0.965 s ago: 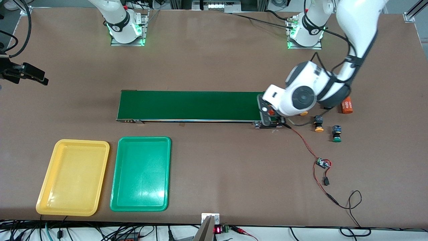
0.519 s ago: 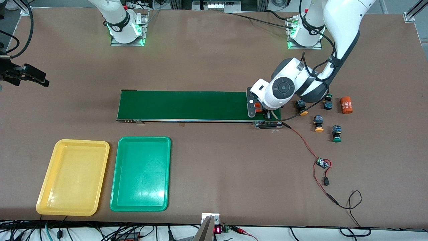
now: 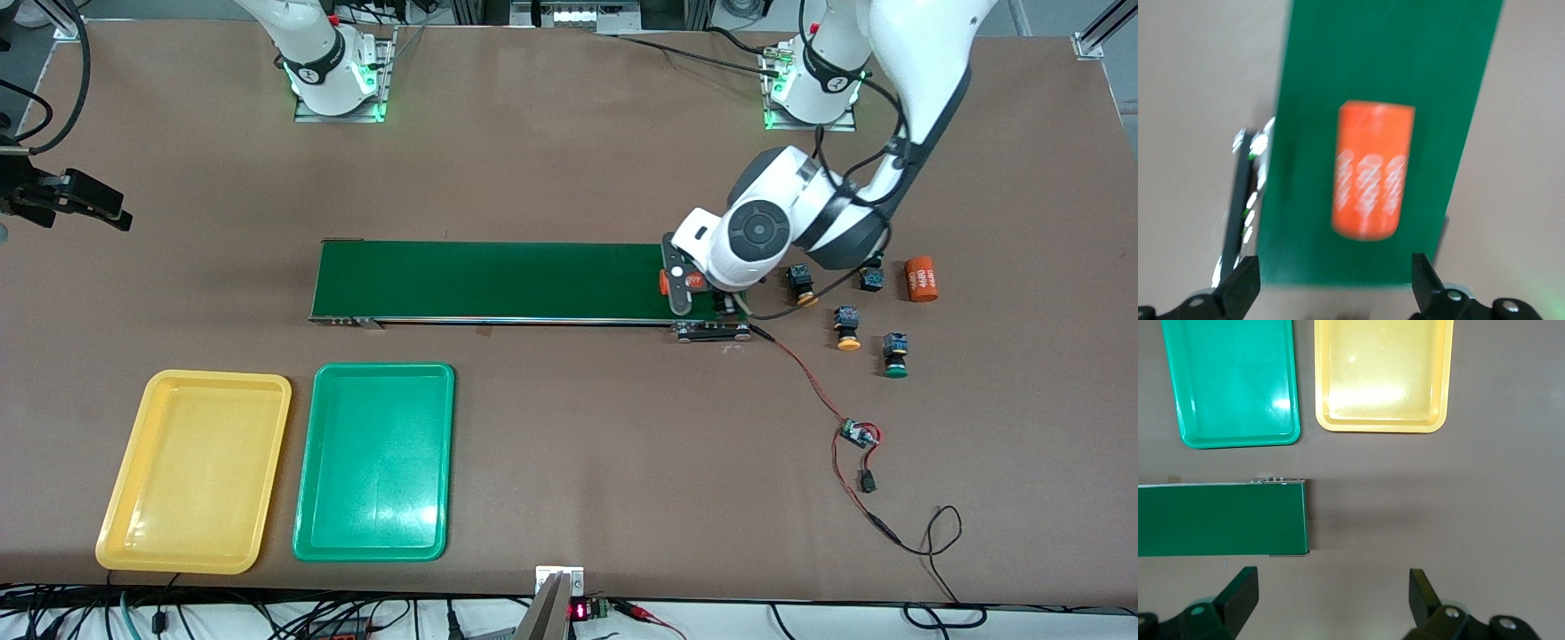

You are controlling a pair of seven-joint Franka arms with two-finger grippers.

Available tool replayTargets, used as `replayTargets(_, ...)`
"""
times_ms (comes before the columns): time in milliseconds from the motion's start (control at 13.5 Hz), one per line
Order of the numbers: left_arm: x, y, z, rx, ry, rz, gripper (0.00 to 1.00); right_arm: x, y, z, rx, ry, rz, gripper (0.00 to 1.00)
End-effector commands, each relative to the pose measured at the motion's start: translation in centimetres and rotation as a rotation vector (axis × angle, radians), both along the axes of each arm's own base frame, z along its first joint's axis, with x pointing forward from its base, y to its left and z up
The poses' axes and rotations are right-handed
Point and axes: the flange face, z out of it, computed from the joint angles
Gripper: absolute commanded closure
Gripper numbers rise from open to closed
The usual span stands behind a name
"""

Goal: Sort buttons by color to trays
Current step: 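Carry the orange cylinder onto the green belt and open the left gripper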

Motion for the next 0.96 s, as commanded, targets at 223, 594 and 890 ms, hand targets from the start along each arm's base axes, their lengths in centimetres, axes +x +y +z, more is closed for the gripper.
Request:
replayTargets(223,5.8,11.0,4.4,0.107,-0.044,0.494,0.0,-0.7,0.1,0.3,-0.011,0.006,0.004,0.0)
replayTargets(594,7.3,19.1,2.6,0.233,-0.029,0.968,0.0,-0.7,0.1,0.4,-0.013,-0.001,0.003,0.0)
replayTargets(890,8.6,26.4,-1.6,0.35,-0.129,1.049,0.0,-1.4,0.0,0.8,-0.009,0.024,-0.001,0.0)
